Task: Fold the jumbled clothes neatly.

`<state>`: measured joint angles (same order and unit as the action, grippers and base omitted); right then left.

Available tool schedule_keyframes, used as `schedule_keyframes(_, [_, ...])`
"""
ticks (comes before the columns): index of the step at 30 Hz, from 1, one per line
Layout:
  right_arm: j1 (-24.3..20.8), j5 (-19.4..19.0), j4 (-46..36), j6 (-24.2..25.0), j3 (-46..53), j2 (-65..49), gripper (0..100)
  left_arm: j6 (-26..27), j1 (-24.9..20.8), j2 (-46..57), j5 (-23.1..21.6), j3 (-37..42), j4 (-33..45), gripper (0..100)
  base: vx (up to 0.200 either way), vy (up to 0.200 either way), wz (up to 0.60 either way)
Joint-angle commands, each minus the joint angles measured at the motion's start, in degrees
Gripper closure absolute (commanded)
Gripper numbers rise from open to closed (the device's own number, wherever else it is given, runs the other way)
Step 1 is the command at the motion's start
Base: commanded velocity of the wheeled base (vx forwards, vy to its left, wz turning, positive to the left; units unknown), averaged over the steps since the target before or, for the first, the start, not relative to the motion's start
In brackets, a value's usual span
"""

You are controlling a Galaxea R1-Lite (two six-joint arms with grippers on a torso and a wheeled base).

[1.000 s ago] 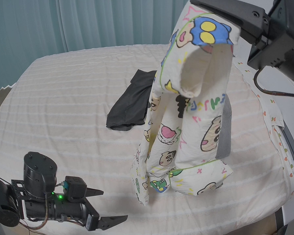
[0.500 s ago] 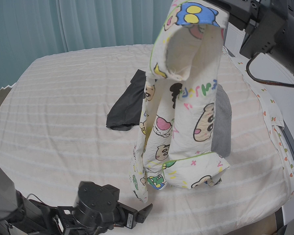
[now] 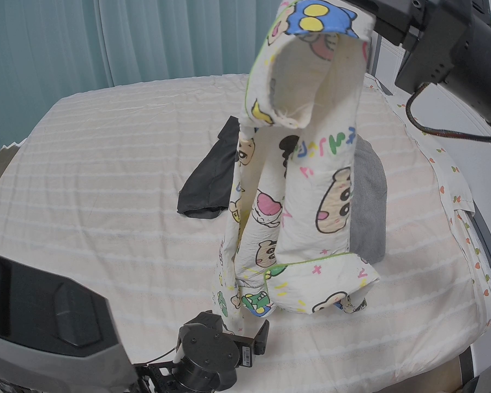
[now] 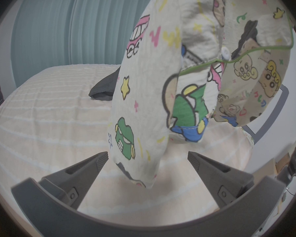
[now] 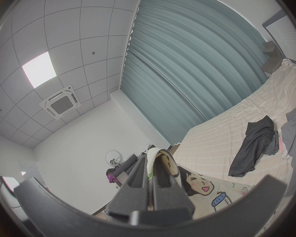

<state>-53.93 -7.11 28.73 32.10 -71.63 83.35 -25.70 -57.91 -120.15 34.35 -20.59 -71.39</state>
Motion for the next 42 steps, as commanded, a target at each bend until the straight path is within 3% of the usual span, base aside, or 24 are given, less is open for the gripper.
schedule_keyframes(1, [0.0, 0.0, 0.1, 0.0, -0.1, 0.1, 100, 0.8, 0.2, -6.5, 1.7, -0.9, -3.2, 0, 0.000, 0.000, 0.00])
schedule_keyframes(7, [0.1, 0.0, 0.2, 0.0, -0.3, 0.3, 100, 7.3, 4.4, -10.1, 3.7, -0.9, -11.4, 0, 0.000, 0.000, 0.00])
schedule_keyframes(16, [0.2, 0.1, 0.4, 0.1, -0.3, 0.3, 100, 9.4, 6.0, -12.8, 3.7, -2.0, -14.9, 0, 0.000, 0.000, 0.00])
schedule_keyframes(17, [0.2, 0.1, 0.4, 0.1, -0.2, 0.3, 100, 9.4, 6.0, -12.8, 3.7, -2.1, -15.0, 100, 0.000, 0.000, 0.00])
schedule_keyframes(23, [1.9, 0.1, 0.3, 0.1, 0.4, -0.1, 100, 10.4, 6.3, -11.8, 3.6, -1.5, -17.7, 100, 0.000, 0.000, 0.00])
schedule_keyframes(34, [11.8, -0.6, 0.0, 0.5, 4.2, -2.7, 100, 13.3, 14.8, 2.1, 3.4, -0.9, -17.6, 100, 0.000, 0.000, 0.00])
schedule_keyframes(42, [20.4, -0.4, -0.3, 0.5, 12.4, -8.6, 100, 18.2, 25.3, 14.9, 2.8, -3.5, -16.5, 100, 0.000, 0.000, 0.00])
